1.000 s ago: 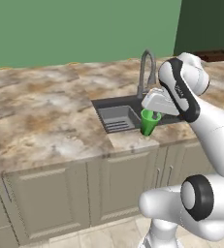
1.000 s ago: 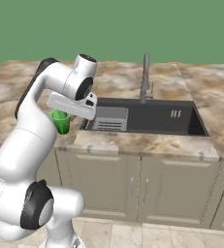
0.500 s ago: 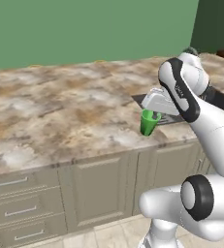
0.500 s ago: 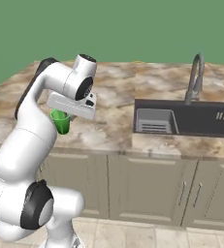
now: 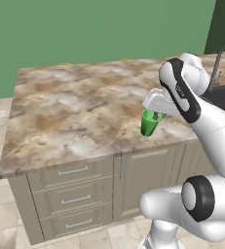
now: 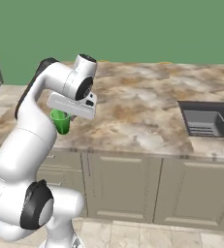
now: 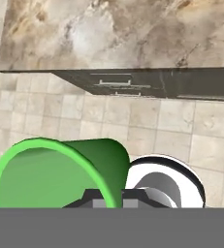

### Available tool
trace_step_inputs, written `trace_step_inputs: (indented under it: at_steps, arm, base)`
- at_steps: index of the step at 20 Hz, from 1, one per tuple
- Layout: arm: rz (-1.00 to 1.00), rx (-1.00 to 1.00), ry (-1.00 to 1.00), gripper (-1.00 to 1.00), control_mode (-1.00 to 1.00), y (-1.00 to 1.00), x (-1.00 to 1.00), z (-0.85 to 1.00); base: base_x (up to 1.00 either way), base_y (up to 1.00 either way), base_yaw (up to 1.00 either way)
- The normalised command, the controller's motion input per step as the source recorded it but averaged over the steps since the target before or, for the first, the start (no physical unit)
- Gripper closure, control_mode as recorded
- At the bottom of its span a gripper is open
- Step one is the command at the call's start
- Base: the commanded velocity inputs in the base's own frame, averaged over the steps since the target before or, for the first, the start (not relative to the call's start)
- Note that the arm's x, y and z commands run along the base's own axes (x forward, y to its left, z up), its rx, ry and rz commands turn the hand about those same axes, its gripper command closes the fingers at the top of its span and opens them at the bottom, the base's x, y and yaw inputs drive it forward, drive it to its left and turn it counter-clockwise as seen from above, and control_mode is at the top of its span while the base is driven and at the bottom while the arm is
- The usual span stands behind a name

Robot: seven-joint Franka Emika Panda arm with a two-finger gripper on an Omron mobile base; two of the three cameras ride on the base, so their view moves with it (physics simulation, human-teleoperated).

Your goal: There is a tray on the dining counter. Grab the cup, mug, and pitcher and place them on the tray. The pitcher may be placed next to the tray if it cannot fit the tray.

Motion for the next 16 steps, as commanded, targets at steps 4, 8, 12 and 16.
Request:
trace_step_inputs:
  at_steps: [4,8,12,16]
  arm:
    - [0.00,0.00,0.00,1.00,1.00,0.00,0.00,0.00]
    - [0.00,0.00,0.00,1.00,1.00,0.00,0.00,0.00]
    - [0.00,0.00,0.00,1.00,1.00,0.00,0.00,0.00]
    - [0.00,0.00,0.00,1.00,1.00,0.00,0.00,0.00]
  base:
    - [0.15,1.00,0.00]
    - [0.26,1.00,0.00]
    - [0.37,1.00,0.00]
    - [0.43,1.00,0.00]
